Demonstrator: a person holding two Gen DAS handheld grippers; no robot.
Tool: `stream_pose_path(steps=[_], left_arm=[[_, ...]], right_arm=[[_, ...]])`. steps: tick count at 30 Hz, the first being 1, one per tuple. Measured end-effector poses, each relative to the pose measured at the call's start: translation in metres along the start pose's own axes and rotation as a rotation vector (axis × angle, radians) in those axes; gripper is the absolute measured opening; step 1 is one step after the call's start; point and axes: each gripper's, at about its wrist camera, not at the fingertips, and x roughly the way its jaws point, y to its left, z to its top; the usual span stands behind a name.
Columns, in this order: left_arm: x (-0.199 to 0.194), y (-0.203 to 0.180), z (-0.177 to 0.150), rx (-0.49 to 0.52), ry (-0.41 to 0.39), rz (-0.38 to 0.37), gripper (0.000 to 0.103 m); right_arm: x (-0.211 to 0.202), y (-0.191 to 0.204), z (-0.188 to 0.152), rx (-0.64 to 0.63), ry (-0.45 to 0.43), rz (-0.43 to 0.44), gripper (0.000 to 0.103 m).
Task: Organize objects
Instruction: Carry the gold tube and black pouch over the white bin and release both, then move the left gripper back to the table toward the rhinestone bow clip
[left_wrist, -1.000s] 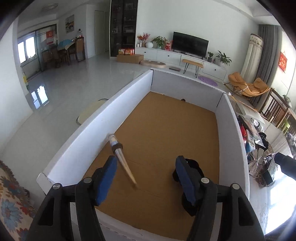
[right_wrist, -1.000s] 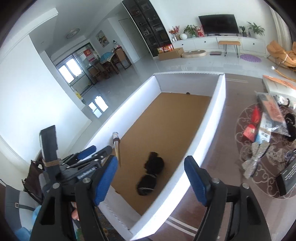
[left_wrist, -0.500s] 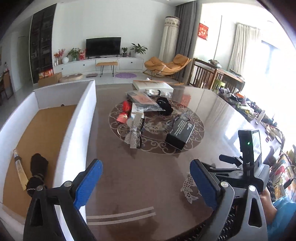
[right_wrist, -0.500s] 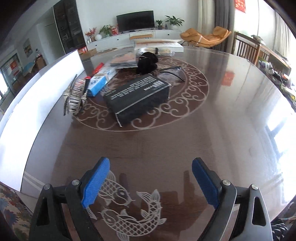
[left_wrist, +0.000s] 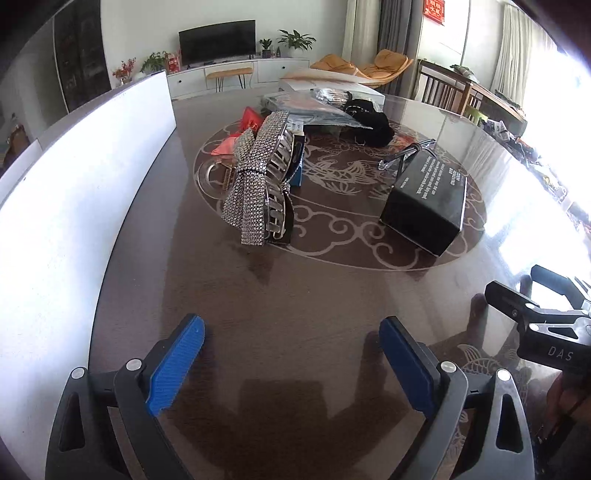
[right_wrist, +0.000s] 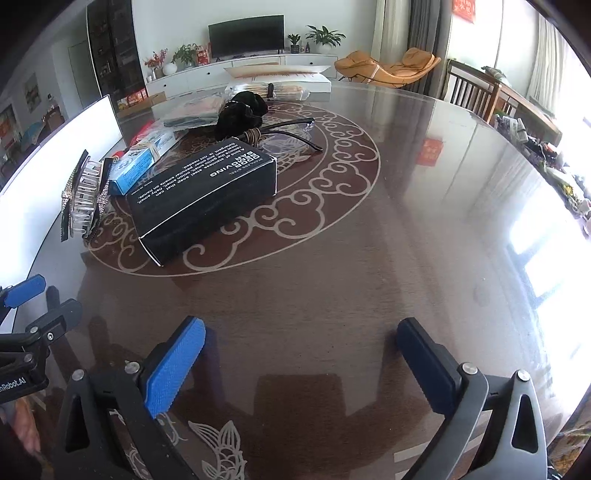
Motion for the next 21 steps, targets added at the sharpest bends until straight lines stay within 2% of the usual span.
stream_pose_path(steps=[4,8,21], left_arm=[[0.0043,0.0034,0.0,-0.004,-0.004,0.015,0.097],[0.0077,0.0047,0.002,-0.015,0.009,0.028,0.103],[0.0079,0.006,0.0032,-0.012,0.007,0.028,0.103]], right_arm=[[0.0002,0.0012,0.0009,-0.005,-0.004,0.003,0.103],[0.0004,0.0021,0.0004,-0.004,-0.007,0.005,0.103],[0.0013,0.0024,0.0011,-0.006,-0.007,0.006,0.103]])
